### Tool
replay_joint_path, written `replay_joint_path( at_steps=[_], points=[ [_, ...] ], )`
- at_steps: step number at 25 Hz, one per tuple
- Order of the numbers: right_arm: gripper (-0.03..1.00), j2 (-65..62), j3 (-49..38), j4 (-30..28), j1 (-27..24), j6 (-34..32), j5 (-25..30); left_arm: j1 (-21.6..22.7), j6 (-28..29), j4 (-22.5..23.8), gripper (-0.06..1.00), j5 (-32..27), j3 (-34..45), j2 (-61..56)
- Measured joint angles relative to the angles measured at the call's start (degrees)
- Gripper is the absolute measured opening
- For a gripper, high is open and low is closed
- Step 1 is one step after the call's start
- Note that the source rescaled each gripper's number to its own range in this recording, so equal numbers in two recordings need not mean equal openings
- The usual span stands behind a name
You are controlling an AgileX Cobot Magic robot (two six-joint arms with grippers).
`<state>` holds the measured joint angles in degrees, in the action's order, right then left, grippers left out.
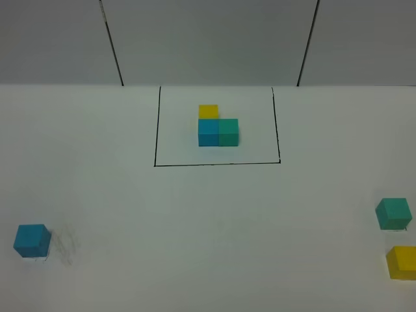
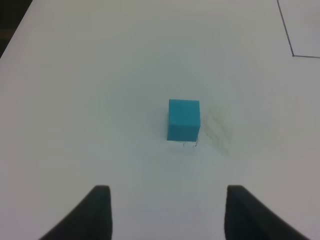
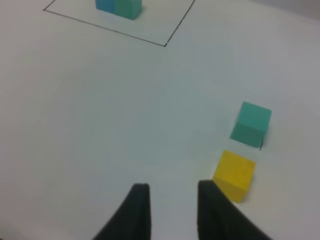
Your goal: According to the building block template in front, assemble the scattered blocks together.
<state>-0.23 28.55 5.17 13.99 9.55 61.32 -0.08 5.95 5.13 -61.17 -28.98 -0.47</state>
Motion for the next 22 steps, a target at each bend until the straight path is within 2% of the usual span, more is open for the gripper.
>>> replay_joint_path(
  at_steps=[22],
  points=[
    [0.0,0.0,0.0,0.0,0.0,0.0,0.0,0.0,0.0,0.0,0.15,0.0,0.0,0.0]
  ],
)
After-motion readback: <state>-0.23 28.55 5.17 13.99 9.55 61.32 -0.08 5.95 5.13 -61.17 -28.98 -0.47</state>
